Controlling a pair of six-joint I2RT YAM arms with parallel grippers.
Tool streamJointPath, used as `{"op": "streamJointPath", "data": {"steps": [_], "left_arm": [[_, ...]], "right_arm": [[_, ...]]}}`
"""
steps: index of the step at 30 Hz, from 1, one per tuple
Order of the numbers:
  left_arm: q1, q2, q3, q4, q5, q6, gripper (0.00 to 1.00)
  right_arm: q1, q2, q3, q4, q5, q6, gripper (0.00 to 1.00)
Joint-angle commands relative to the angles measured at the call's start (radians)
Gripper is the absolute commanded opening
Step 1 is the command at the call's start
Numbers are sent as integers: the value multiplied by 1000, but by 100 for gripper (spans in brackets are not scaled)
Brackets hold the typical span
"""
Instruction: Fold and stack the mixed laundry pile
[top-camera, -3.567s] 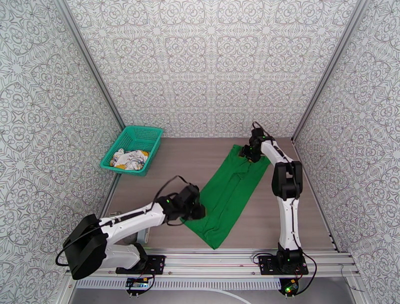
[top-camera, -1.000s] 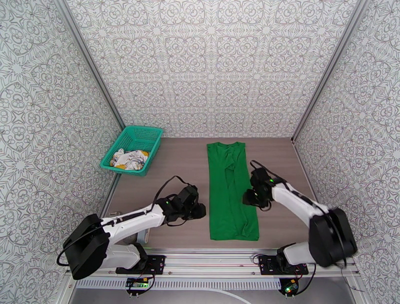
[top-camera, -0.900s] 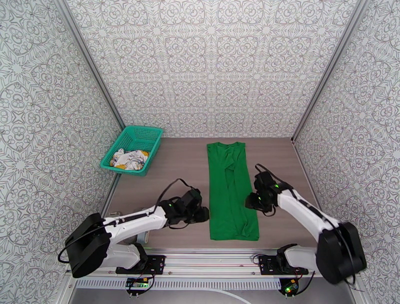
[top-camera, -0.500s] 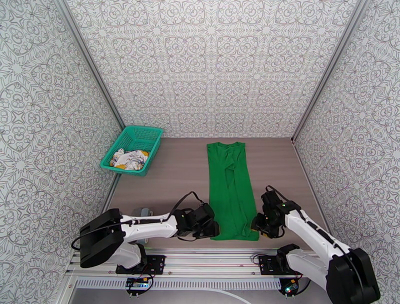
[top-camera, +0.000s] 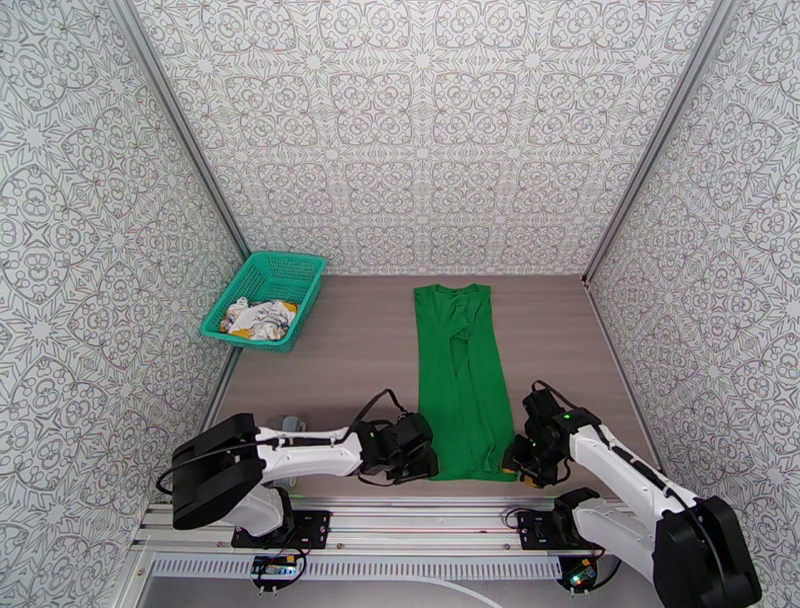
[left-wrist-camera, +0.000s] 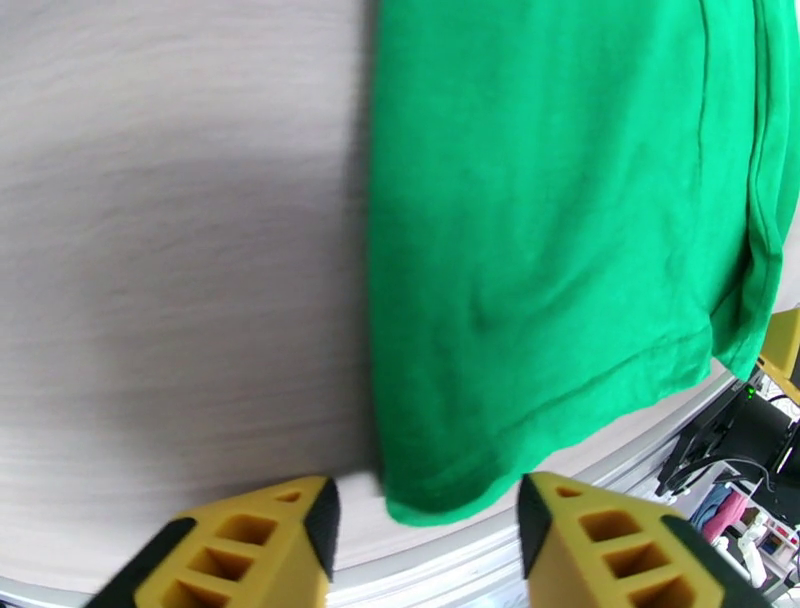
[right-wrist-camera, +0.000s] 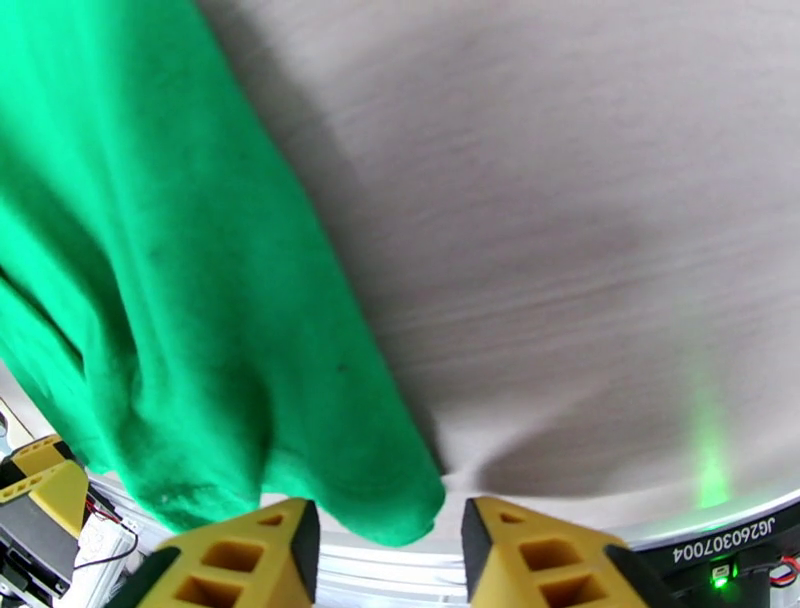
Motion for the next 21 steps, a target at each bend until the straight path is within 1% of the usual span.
{"op": "streamJointPath", "data": {"steps": [1, 5, 8, 10, 12, 13, 16, 19, 21], "left_arm": [[-10, 71, 3, 68, 34, 13, 43], [-10, 73, 18, 54, 29, 26, 38], [-10, 71, 10, 58, 24, 22, 36], [-8, 75, 4, 68, 27, 21, 33], [-7, 78, 3, 70, 30, 23, 23], [-8, 75, 2, 68, 28, 20, 16], [-10, 50, -5, 46, 8, 17, 1], [-14, 6, -21, 29, -22, 9, 0], [-16, -21, -29, 16, -36, 5, 0]], "right_arm": [[-6, -2, 15, 18, 14, 22, 39], [14, 19, -20, 115, -55, 77, 31], [33, 30, -32, 136, -33, 95, 28], [34, 26, -36, 138, -28, 93, 22], [35, 17, -30, 122, -27, 86, 16], [35, 7, -23, 108, -23, 83, 14], [35, -37, -12, 58, -6, 75, 7], [35, -78, -3, 10, 2, 66, 2], [35, -102, 3, -17, 1, 64, 0]]}}
